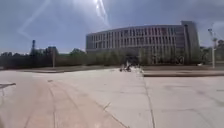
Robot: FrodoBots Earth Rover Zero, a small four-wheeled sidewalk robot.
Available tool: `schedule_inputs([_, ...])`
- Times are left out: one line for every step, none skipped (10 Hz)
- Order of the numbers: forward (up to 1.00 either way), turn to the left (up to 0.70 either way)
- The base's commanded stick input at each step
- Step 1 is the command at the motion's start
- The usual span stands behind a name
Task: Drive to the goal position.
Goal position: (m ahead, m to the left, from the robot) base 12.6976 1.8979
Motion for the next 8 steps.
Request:
schedule_inputs([0.00, 0.00])
schedule_inputs([0.15, 0.00])
schedule_inputs([0.15, 0.00])
schedule_inputs([0.10, 0.00])
schedule_inputs([0.02, 0.00])
schedule_inputs([0.00, 0.00])
schedule_inputs([0.00, 0.00])
schedule_inputs([0.00, 0.00])
